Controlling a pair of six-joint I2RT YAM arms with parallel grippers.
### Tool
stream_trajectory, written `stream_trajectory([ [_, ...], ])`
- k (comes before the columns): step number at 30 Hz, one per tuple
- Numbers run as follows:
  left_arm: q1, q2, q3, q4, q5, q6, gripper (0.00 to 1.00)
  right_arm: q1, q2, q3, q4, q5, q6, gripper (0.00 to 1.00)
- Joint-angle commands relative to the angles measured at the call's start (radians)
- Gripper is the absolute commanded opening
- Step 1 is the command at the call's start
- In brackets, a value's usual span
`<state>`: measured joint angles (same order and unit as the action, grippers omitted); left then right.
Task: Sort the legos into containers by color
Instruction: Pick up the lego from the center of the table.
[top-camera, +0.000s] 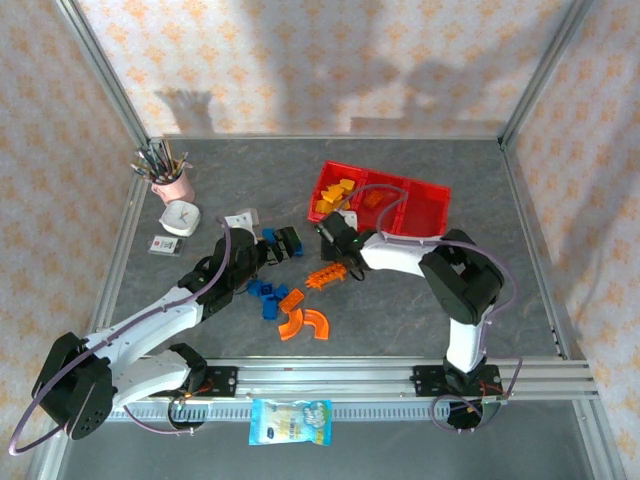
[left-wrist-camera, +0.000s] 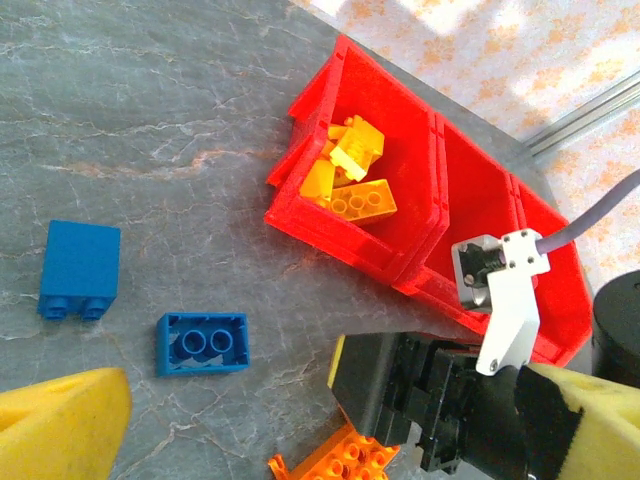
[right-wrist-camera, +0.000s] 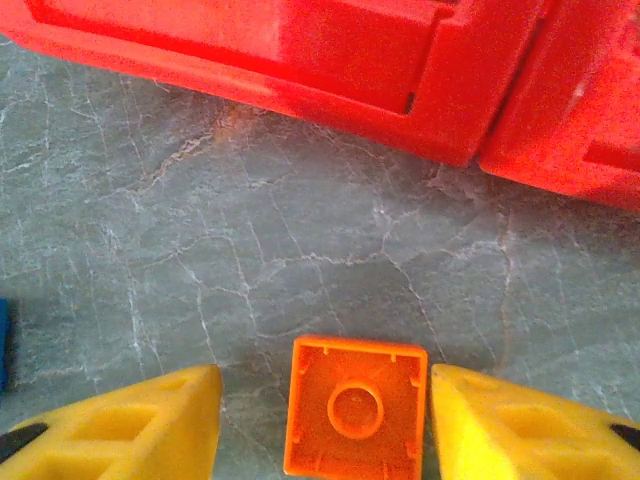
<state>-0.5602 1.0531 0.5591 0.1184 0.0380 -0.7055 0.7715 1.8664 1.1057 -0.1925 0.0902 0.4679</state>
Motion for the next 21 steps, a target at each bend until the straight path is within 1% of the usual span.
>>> stream_trajectory([
  [1, 0.012, -0.019, -0.008, -0.008, -0.027, 0.001, 0.99, 0.002, 0.030, 0.033, -0.011, 0.049, -0.011, 0.53],
  [8, 0.019, -0.012, -0.004, 0.000, -0.021, 0.003, 0.99, 0.000, 0.052, 0.039, -0.018, 0.051, -0.019, 0.46],
  [13, 0.020, 0.000, 0.005, 0.000, -0.006, 0.003, 0.99, 0.002, 0.043, 0.041, -0.021, 0.039, -0.033, 0.37],
  [16, 0.020, -0.001, 0.016, -0.008, 0.001, 0.000, 0.99, -0.001, 0.021, 0.043, -0.024, 0.023, -0.044, 0.33],
  [21, 0.019, -0.020, 0.024, -0.012, 0.012, -0.002, 0.99, -0.003, -0.045, 0.039, -0.047, 0.022, -0.048, 0.32],
])
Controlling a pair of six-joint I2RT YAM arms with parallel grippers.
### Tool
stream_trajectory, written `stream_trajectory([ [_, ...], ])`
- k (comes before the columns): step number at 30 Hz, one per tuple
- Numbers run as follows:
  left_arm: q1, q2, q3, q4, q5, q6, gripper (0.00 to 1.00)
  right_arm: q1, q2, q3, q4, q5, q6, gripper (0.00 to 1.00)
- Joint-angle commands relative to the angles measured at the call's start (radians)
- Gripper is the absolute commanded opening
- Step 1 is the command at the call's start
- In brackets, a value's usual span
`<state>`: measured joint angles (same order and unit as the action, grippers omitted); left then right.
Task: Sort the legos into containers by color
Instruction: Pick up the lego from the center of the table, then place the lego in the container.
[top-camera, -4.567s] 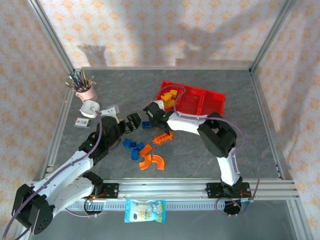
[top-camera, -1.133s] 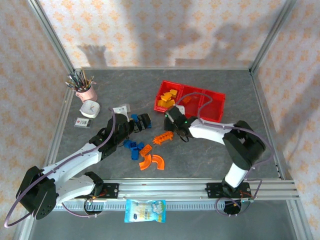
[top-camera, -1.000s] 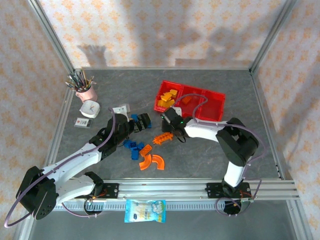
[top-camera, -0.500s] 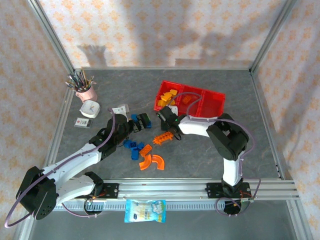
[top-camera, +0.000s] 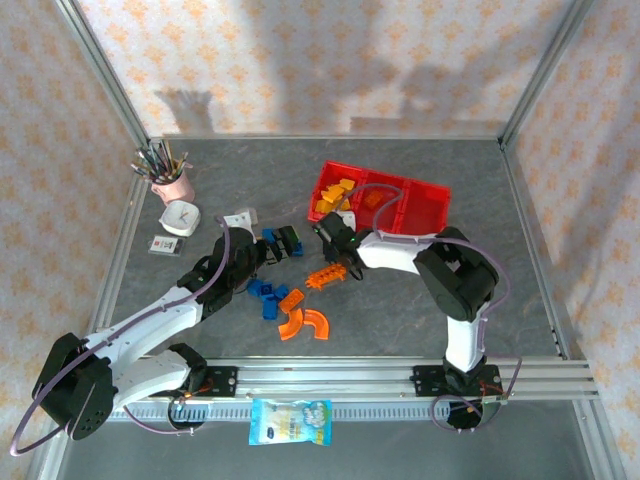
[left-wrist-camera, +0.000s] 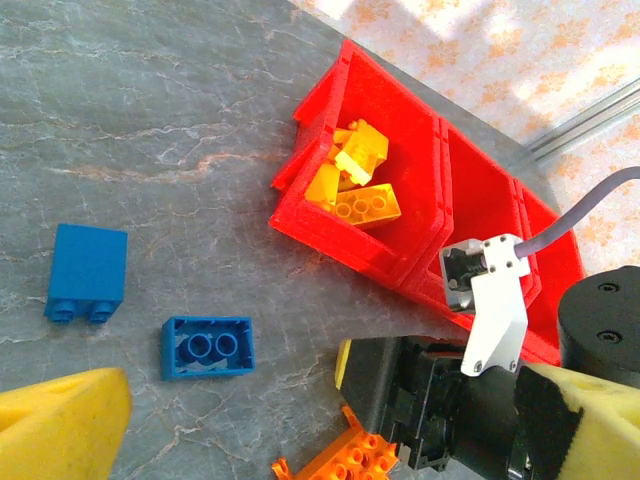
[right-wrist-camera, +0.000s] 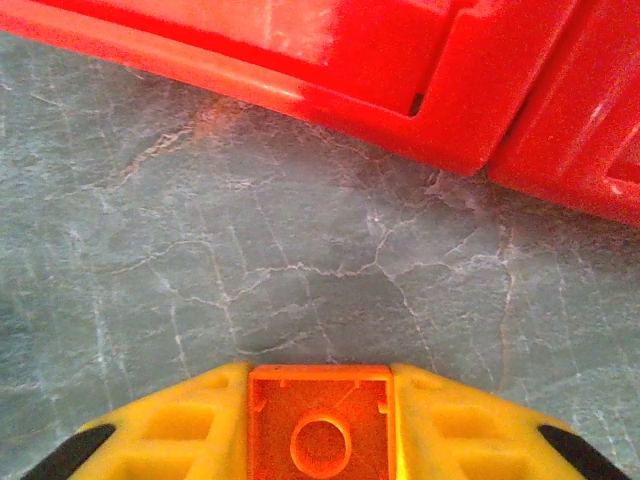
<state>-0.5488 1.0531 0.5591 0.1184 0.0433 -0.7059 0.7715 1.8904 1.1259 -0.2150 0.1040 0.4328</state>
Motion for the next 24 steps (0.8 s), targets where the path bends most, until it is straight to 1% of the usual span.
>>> stream_trajectory([
  [1, 0.008, -0.022, 0.024, -0.011, 0.012, -0.002, 0.99, -0.005, -0.090, 0.015, -0.029, 0.008, -0.014, 0.32],
  [6, 0.006, -0.020, 0.041, -0.017, 0.038, 0.000, 0.99, -0.024, -0.184, -0.006, -0.052, 0.018, -0.016, 0.32],
  [9, 0.005, -0.005, 0.061, -0.011, 0.072, 0.000, 0.99, -0.053, -0.232, -0.010, -0.076, 0.027, -0.021, 0.33],
  [15, -0.015, 0.047, 0.096, 0.017, 0.097, 0.003, 0.99, -0.165, -0.291, -0.011, -0.095, 0.039, -0.036, 0.33],
  [20, -0.039, 0.122, 0.131, 0.056, 0.122, 0.003, 0.99, -0.261, -0.247, 0.032, -0.075, 0.043, -0.065, 0.33],
  [24, -0.048, 0.176, 0.164, 0.077, 0.134, 0.005, 0.99, -0.301, -0.170, 0.080, -0.053, 0.024, -0.078, 0.33],
])
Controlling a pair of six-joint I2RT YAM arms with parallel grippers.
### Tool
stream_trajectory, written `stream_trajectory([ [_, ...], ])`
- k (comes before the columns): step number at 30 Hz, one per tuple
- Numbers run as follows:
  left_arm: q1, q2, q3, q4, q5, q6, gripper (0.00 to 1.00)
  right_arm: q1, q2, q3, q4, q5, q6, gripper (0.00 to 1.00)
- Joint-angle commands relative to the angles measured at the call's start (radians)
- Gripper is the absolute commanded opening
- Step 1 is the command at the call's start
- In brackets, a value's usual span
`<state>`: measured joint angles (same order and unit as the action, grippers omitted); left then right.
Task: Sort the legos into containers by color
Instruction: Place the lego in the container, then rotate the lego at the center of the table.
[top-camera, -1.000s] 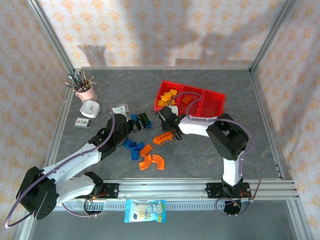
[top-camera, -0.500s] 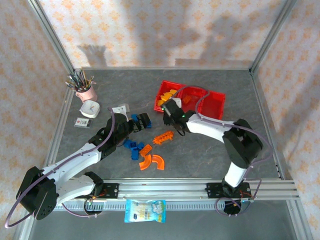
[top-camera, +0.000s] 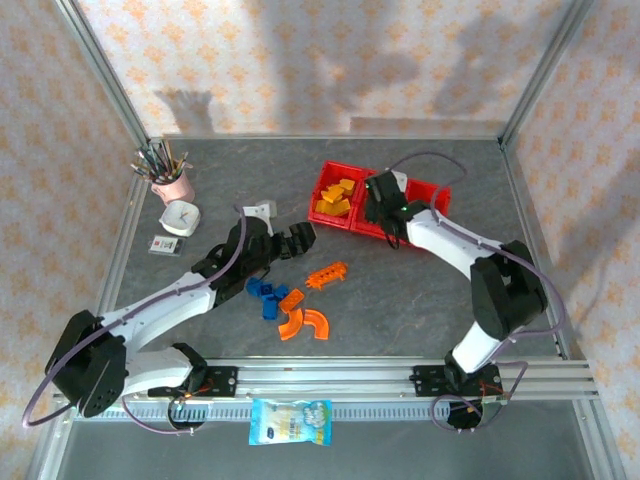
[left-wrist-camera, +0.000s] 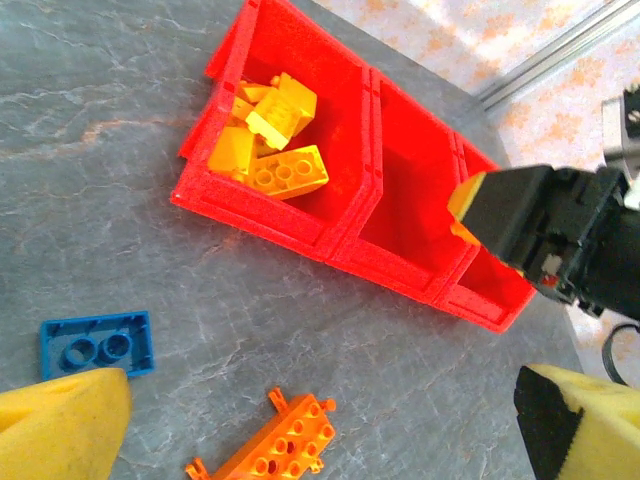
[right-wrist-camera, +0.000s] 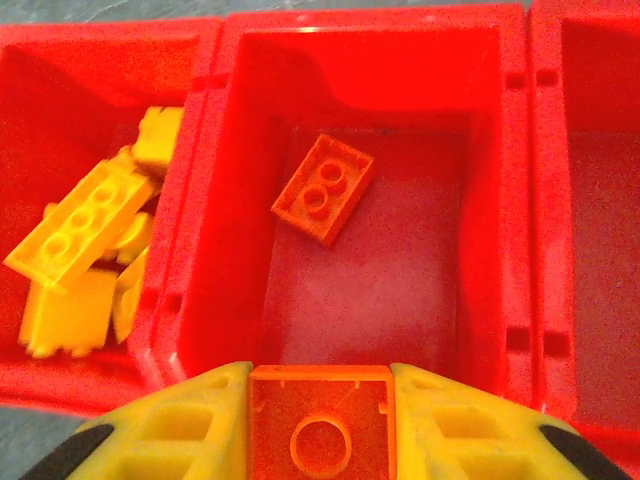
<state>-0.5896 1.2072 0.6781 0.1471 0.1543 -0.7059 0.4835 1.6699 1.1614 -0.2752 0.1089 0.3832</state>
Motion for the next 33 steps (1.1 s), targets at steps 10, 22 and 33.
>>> stream_trajectory([
  [10, -0.007, 0.099, 0.086, 0.058, 0.008, 0.020, 0.99, -0.052, 0.220, 0.176, 0.016, -0.032, -0.060, 0.42],
  [22, -0.007, 0.096, 0.095, 0.052, 0.008, 0.023, 0.99, -0.051, 0.099, 0.148, 0.000, -0.051, -0.068, 0.48],
  [33, -0.004, -0.012, 0.016, -0.016, -0.049, 0.033, 0.99, 0.047, -0.097, -0.050, -0.026, -0.071, 0.003, 0.53],
])
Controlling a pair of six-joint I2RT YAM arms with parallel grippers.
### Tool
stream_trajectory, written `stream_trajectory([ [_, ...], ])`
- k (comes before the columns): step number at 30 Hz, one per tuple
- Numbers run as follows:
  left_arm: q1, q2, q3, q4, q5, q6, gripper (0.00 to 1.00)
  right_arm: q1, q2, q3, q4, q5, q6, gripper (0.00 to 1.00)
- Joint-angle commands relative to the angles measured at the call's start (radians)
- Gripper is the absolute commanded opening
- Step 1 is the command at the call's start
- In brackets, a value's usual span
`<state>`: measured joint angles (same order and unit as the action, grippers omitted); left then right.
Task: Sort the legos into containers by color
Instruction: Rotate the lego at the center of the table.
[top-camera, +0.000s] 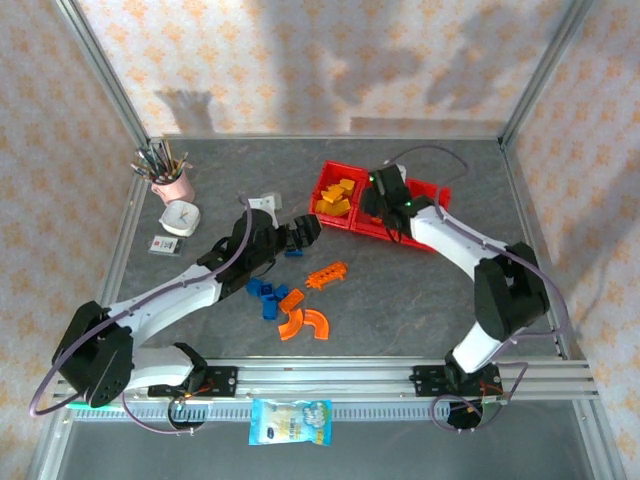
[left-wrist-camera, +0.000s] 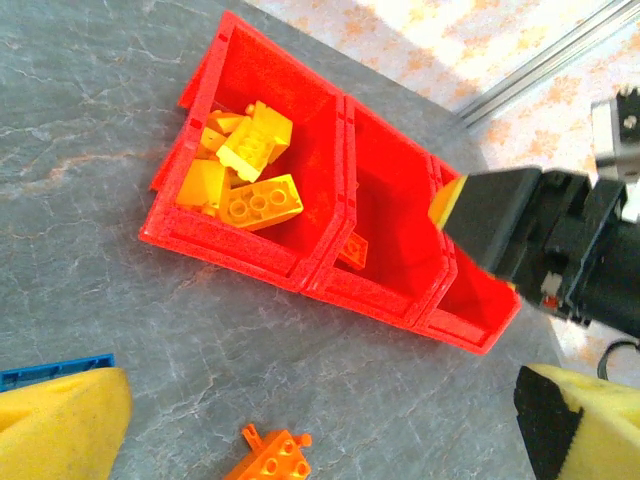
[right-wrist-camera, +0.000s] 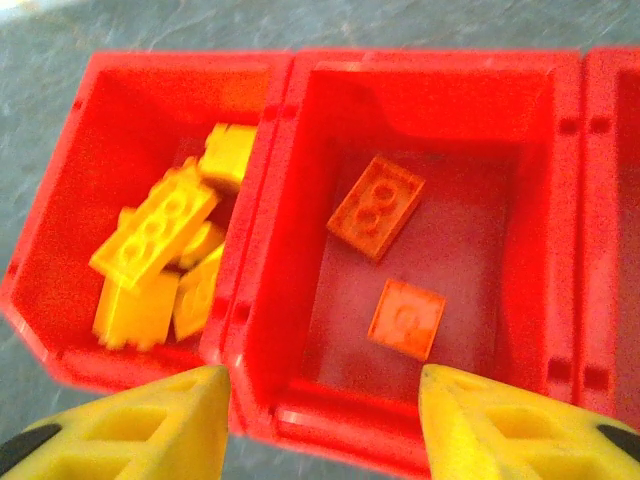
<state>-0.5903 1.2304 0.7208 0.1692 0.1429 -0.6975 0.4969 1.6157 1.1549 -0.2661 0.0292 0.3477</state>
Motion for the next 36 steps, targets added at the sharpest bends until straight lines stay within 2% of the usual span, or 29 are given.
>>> stream_trajectory([
  [1, -0.003, -0.048, -0.037, -0.045, -0.045, 0.023, 0.99, 0.051, -0.058, -0.063, -0.039, 0.012, 0.057, 0.53],
  [8, -0.002, -0.136, -0.116, -0.059, -0.097, 0.000, 0.99, 0.214, -0.118, -0.172, -0.043, 0.033, 0.197, 0.59],
  [19, 0.010, -0.235, -0.186, -0.115, -0.162, -0.005, 0.99, 0.471, -0.057, -0.241, -0.025, 0.082, 0.423, 0.70],
  [26, 0.021, -0.276, -0.212, -0.116, -0.174, -0.004, 0.99, 0.502, 0.025, -0.225, 0.054, 0.062, 0.487, 0.76],
  [36, 0.035, -0.311, -0.218, -0.137, -0.187, -0.002, 0.99, 0.503, 0.144, -0.133, 0.094, 0.115, 0.553, 0.80],
])
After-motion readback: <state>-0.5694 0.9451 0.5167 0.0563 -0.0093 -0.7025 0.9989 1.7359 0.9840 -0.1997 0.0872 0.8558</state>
